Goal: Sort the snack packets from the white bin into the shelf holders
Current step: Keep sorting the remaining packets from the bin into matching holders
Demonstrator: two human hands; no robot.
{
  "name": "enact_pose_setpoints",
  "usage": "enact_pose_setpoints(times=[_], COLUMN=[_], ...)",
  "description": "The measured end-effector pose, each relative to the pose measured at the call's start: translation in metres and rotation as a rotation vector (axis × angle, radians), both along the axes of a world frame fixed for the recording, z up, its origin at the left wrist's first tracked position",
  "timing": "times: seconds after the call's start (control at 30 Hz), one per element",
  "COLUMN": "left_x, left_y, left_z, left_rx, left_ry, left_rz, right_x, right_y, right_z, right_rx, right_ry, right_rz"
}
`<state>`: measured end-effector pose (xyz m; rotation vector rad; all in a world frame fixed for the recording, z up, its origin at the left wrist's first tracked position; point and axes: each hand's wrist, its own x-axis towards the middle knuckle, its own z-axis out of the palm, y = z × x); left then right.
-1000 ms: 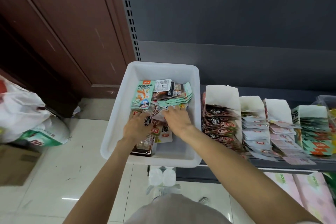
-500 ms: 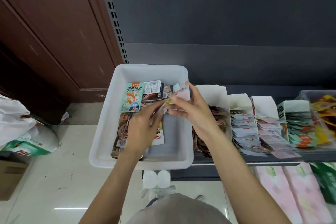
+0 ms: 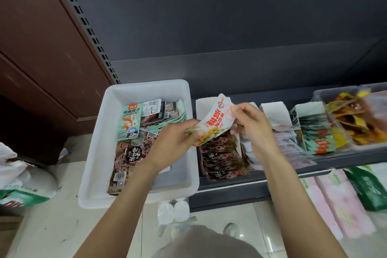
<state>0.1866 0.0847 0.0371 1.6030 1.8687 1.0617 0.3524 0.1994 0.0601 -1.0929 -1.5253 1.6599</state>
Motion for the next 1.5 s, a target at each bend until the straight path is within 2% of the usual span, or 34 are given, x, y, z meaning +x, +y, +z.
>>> enact_pose_setpoints(times=[0.13, 0.27, 0.37, 0.53, 0.7, 0.87, 0.93, 1.0, 1.07, 1.17, 1.27, 1.37, 1.43, 1.5], left_x=[0.031, 0.075, 0.109, 0.144, 0.137, 0.127, 0.127, 0.127, 0.121, 0.097, 0.059, 0.014, -0.019, -0.053], left_y=[0.052, 0.106, 0.138, 0.169, 0.181, 0.173, 0.165, 0.151, 0.128, 0.08, 0.03, -0.016, -0.042, -0.063], left_z=[0.006, 0.003, -0.002, -0.026, -0.049, -0.052, -0.042, -0.027, -0.009, 0.007, 0.003, -0.013, -0.032, -0.059], left_rx=[0.151, 0.212, 0.265, 0.243, 0.072, -0.083, -0.08, 0.024, 0.181, 0.34, 0.368, 0.206, -0.006, -0.28], left_ry=[0.196, 0.269, 0.291, 0.372, 0.536, 0.543, 0.5, 0.441, 0.34, 0.197, 0.235, 0.316, 0.351, 0.363], left_rz=[-0.036, -0.029, -0.032, 0.021, 0.023, -0.066, -0.09, -0.055, 0.049, 0.213, 0.346, 0.493, 0.548, 0.584], right_x=[0.055, 0.102, 0.132, 0.156, 0.148, 0.141, 0.138, 0.133, 0.123, 0.095, 0.053, 0.002, -0.033, -0.068], right_y=[0.021, 0.042, 0.058, 0.086, 0.107, 0.119, 0.113, 0.1, 0.079, 0.042, 0.003, -0.032, -0.05, -0.063], right_z=[0.014, 0.015, 0.008, -0.021, -0.048, -0.066, -0.065, -0.053, -0.033, -0.012, -0.008, -0.016, -0.026, -0.038], right_rx=[0.296, 0.846, 1.05, 1.01, 0.99, 1.057, 1.074, 1.069, 1.019, 0.951, 0.908, 0.882, 0.816, 0.772], right_ry=[0.014, -0.262, -0.402, -0.467, -0.525, -0.891, -0.985, -0.842, -0.606, -0.346, -0.247, -0.249, -0.292, -0.45], right_rz=[0.045, -0.075, -0.223, -0.294, -0.127, 0.2, 0.234, 0.102, -0.007, 0.035, 0.18, 0.384, 0.519, 0.663])
